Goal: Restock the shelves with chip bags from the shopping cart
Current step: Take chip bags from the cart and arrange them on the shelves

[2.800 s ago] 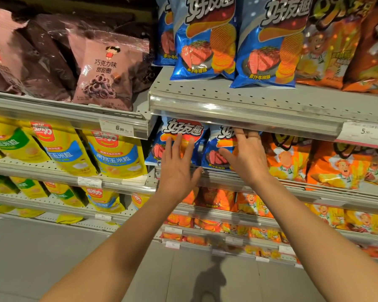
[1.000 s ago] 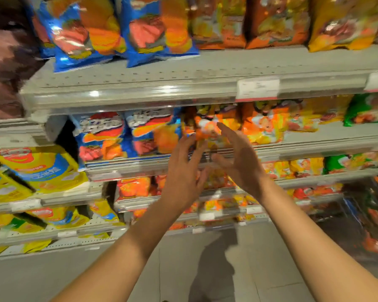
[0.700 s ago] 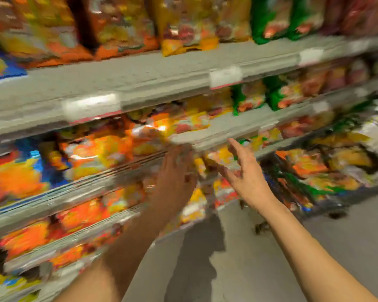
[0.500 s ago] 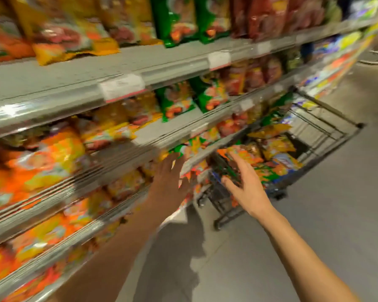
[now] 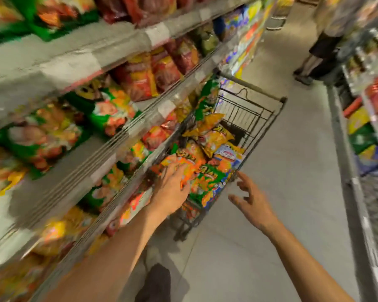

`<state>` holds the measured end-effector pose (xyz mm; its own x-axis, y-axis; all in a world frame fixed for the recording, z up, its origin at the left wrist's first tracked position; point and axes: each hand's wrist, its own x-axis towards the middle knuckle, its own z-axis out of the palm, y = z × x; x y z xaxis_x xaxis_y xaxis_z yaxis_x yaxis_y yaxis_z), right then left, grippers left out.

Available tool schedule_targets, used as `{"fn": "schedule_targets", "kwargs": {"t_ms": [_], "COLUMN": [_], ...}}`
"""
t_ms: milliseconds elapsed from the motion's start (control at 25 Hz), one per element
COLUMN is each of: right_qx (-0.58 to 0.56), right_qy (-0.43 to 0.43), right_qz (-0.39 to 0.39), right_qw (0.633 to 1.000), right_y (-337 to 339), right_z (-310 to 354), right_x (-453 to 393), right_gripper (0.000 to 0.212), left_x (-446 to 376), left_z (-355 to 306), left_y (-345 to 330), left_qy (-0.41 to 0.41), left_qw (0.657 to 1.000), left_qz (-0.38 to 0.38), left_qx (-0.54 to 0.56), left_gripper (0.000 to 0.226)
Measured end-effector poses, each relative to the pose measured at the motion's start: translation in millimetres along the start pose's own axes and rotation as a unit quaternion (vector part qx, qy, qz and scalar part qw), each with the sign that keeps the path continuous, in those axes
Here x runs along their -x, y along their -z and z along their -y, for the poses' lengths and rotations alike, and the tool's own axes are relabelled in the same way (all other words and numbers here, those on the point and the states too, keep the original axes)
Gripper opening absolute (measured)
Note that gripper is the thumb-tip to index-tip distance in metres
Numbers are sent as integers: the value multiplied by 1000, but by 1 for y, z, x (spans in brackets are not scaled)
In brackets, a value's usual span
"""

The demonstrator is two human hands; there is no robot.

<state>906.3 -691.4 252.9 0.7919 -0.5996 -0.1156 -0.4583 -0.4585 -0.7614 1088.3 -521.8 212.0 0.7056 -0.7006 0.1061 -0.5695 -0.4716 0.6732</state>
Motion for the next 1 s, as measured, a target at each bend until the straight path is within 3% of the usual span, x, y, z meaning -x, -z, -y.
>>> {"fn": "schedule_targets", "kwargs": {"t_ms": [160, 280, 520, 640, 880, 1000], "right_qx": [-11, -26, -117, -163, -292, -341], "right_qy": [-93, -106, -229, -286, -470, -535], "right_qz": [-24, -38, 63, 94, 143, 132], "right_qw": [995, 993, 964, 940, 820, 762], "right_y": [-3, -17, -64, -82, -130, -149], "right_z": [-11, -19, -48, -68, -117, -144], "right_x": [-63, -112, -175, -203, -235, -246], "right_gripper": [60, 52, 71, 58, 38, 53], "left_x": [-100, -162, -220, -232, -243, -238], "left_z": [40, 70, 112, 133, 162, 159], "left_y": [-19, -31, -57, -74, -102, -110], "left_qy": [45, 83, 162, 201, 357, 451], "left_qw": [995, 987, 962, 942, 887, 852], "left_qz": [86, 135, 215, 262, 290, 266], "left_qx": [-23, -29, -34, -55, -41, 17], "left_gripper": [62, 66, 72, 81, 105, 108]}}
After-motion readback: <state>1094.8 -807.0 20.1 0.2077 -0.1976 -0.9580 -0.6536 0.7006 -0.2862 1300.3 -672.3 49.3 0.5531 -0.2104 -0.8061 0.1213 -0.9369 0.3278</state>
